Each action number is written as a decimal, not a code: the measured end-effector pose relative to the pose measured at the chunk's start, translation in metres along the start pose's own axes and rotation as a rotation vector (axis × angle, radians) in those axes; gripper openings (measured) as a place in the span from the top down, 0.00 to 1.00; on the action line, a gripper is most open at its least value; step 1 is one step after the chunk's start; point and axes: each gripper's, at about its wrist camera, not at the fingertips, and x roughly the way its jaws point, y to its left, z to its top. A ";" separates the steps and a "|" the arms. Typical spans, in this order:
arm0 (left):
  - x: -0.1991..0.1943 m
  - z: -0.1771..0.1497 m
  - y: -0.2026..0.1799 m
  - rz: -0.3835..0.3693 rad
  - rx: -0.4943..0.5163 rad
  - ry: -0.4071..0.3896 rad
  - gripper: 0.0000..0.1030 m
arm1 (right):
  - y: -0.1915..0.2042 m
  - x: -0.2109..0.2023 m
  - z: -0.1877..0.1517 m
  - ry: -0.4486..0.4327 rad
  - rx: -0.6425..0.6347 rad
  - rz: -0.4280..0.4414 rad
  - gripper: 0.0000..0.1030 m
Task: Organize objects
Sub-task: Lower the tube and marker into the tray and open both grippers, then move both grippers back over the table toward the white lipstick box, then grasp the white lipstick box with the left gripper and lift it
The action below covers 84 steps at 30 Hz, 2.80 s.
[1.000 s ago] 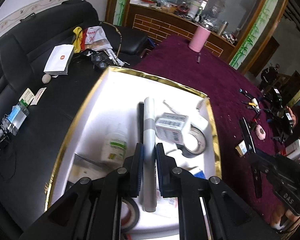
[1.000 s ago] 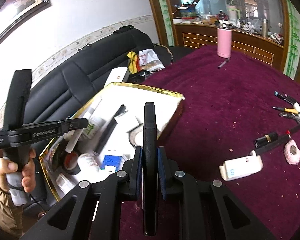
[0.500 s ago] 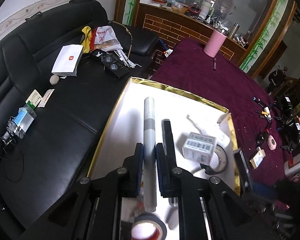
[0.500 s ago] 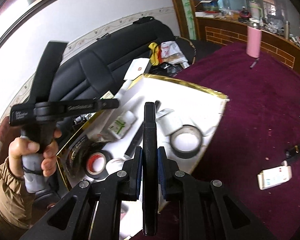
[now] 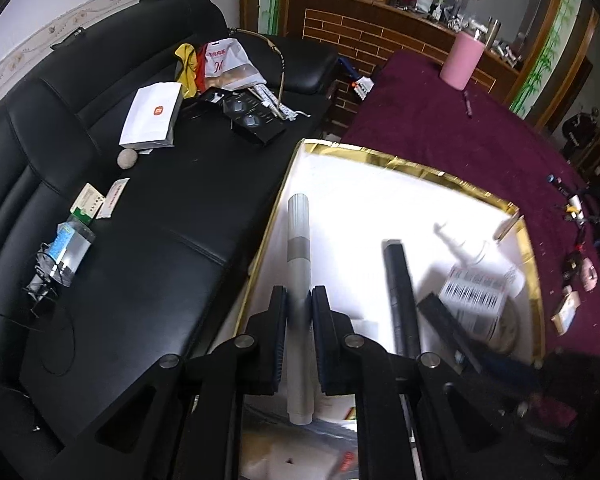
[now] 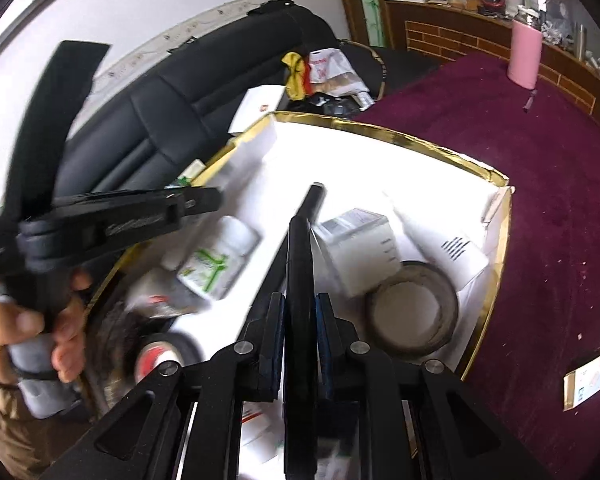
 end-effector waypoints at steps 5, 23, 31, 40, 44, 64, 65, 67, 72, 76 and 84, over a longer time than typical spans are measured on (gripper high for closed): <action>0.003 -0.007 0.002 -0.009 -0.008 0.012 0.87 | -0.004 0.002 0.000 -0.010 0.006 0.017 0.81; -0.089 -0.051 -0.058 -0.090 0.020 -0.215 0.47 | -0.036 -0.115 -0.039 -0.284 0.063 0.063 0.08; -0.106 -0.058 -0.124 -0.142 0.118 -0.219 0.47 | -0.109 -0.142 -0.068 -0.308 0.154 -0.010 0.07; -0.098 -0.059 -0.189 -0.205 0.185 -0.167 0.47 | -0.200 -0.155 -0.089 -0.328 0.314 -0.096 0.07; -0.091 -0.061 -0.219 -0.194 0.245 -0.144 0.47 | -0.226 -0.161 -0.099 -0.362 0.380 -0.101 0.07; -0.031 -0.057 -0.295 -0.245 0.344 -0.043 0.47 | -0.267 -0.169 -0.110 -0.361 0.495 -0.143 0.07; -0.028 -0.057 -0.296 -0.246 0.344 -0.040 0.47 | -0.268 -0.168 -0.110 -0.358 0.499 -0.146 0.07; -0.023 -0.057 -0.298 -0.247 0.344 -0.033 0.47 | -0.270 -0.167 -0.111 -0.355 0.505 -0.148 0.07; -0.014 -0.058 -0.300 -0.244 0.363 -0.026 0.47 | -0.274 -0.166 -0.112 -0.347 0.510 -0.157 0.07; -0.008 -0.058 -0.303 -0.245 0.374 -0.018 0.47 | -0.276 -0.165 -0.112 -0.343 0.516 -0.162 0.07; 0.012 -0.059 -0.327 -0.241 0.487 0.014 0.47 | -0.279 -0.164 -0.113 -0.341 0.521 -0.168 0.07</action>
